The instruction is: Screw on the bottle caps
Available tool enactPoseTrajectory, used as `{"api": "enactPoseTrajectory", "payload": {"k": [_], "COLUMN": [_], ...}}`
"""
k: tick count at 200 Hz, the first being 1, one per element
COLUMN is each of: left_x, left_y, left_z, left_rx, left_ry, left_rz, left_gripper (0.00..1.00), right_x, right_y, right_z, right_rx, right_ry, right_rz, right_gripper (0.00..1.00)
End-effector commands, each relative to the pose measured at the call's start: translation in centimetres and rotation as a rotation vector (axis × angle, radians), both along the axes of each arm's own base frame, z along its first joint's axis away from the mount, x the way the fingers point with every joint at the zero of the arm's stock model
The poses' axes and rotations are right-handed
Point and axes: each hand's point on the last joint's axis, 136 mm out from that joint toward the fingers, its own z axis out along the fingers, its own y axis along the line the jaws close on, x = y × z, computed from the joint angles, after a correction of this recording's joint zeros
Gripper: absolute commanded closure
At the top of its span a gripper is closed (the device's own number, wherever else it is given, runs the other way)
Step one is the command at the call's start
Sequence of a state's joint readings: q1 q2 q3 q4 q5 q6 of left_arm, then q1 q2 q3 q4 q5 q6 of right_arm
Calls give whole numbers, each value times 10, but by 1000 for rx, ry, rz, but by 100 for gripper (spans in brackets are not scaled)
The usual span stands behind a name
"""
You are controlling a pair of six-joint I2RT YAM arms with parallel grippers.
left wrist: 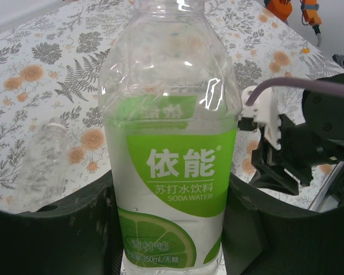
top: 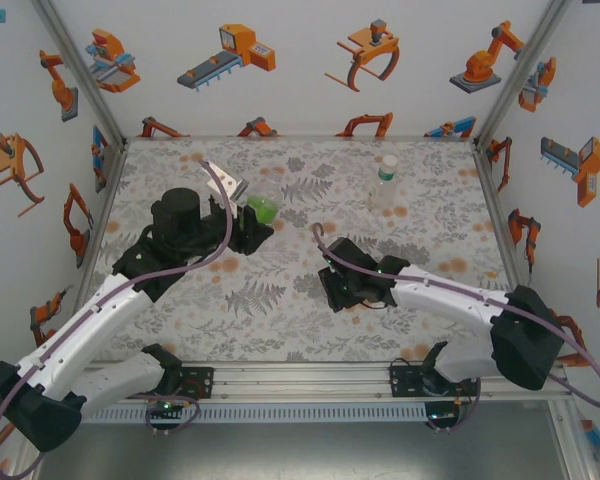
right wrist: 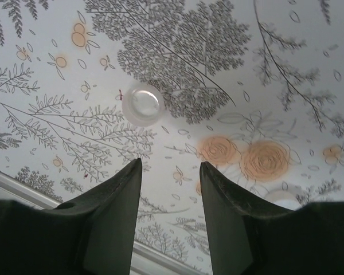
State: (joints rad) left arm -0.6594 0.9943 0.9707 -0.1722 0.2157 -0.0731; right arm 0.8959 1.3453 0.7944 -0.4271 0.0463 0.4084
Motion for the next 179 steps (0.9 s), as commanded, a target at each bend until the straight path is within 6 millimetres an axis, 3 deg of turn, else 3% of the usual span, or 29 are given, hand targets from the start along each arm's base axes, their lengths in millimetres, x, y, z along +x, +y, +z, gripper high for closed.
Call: {"api": "enactPoseTrajectory", "payload": {"k": [1, 62, 179], "left_x": [1, -1, -1], "left_y": [6, 20, 22], "left_z": [28, 34, 31], "left_rx": [-38, -26, -19], "left_ry": [-63, -88, -79], "left_rz": [22, 76, 86], "left_gripper": [84, 84, 83], "right_x": [9, 15, 14], "right_y": [22, 51, 49], "right_z": [4, -10, -32], "right_rx": [23, 9, -51], "right_ry": [-42, -15, 12], "right_rz": [89, 134, 117], "right_gripper": [55, 57, 58]}}
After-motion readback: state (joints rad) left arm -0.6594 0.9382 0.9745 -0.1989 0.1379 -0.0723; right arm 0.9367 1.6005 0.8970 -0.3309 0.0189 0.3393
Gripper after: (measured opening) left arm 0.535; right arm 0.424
